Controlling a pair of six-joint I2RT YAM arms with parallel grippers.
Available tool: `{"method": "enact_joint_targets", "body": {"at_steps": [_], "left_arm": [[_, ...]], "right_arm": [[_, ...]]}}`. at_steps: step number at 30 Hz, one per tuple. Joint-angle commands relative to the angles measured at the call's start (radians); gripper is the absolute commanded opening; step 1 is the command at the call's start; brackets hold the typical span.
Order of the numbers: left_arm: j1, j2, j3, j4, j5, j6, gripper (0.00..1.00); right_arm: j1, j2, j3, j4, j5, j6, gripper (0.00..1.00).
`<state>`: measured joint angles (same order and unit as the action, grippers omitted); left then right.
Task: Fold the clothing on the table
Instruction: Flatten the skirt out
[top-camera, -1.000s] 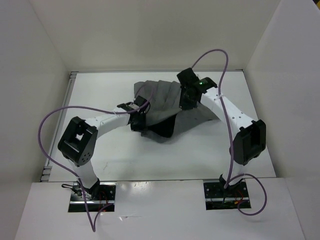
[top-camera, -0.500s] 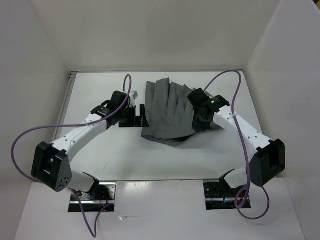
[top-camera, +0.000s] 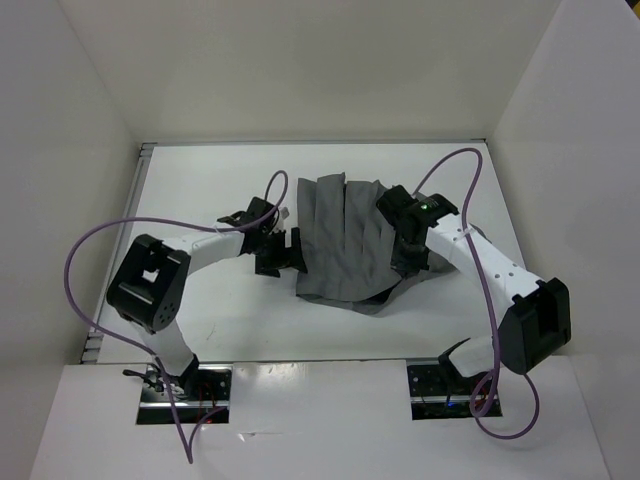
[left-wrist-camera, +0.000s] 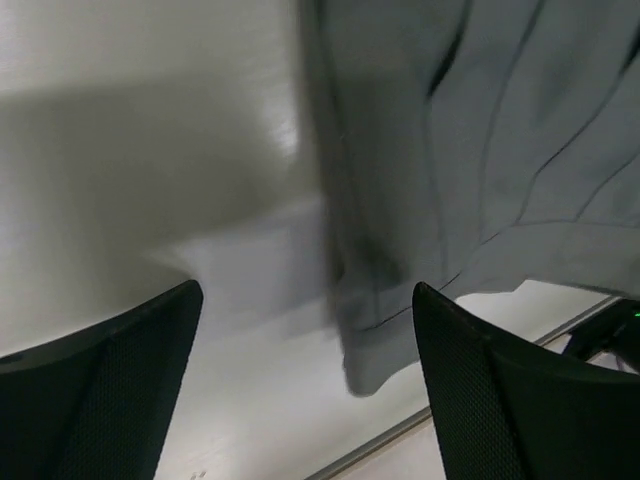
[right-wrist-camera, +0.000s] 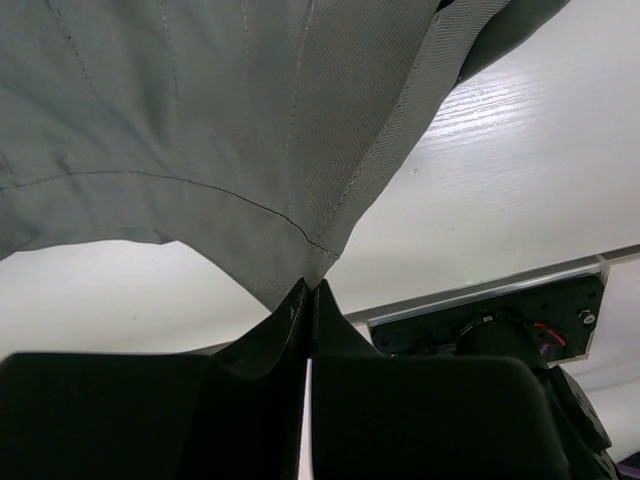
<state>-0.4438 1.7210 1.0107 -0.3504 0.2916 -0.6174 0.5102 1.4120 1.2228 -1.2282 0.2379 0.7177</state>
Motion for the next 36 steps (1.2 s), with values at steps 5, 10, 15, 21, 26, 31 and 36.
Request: {"method": "enact_joint_targets", "body": {"at_steps": [5, 10, 15, 21, 26, 31, 36], "left_arm": [[0.001, 0.077, -0.024, 0.221, 0.28, -0.021, 0.7], [-0.009, 0.176, -0.011, 0.235, 0.392, -0.012, 0.0], [0.097, 0.12, 0.083, 0.228, 0.363, -0.084, 0.0], [0.252, 0.071, 0.547, -0.039, 0.219, 0.027, 0.0], [0.31, -0.033, 0.525, -0.044, 0.239, 0.036, 0.0], [0.301, -0.101, 0.214, 0.018, 0.29, 0.045, 0.17], [0.28, -0.159, -0.024, 0.039, 0.281, 0.045, 0.82]], "right_arm": [[0.007, -0.005, 0.001, -0.037, 0.055, 0.046, 0.0], [0.007, -0.005, 0.012, -0.047, 0.064, 0.057, 0.0], [-0.062, 0.053, 0.16, 0.031, 0.121, -0.004, 0.0], [-0.236, 0.203, 0.513, 0.239, 0.165, -0.194, 0.0], [-0.236, 0.193, 0.535, 0.322, 0.085, -0.238, 0.0], [-0.182, 0.102, 0.275, 0.286, -0.138, -0.179, 0.0], [-0.03, 0.019, -0.049, 0.162, -0.181, -0.064, 0.0]]}}
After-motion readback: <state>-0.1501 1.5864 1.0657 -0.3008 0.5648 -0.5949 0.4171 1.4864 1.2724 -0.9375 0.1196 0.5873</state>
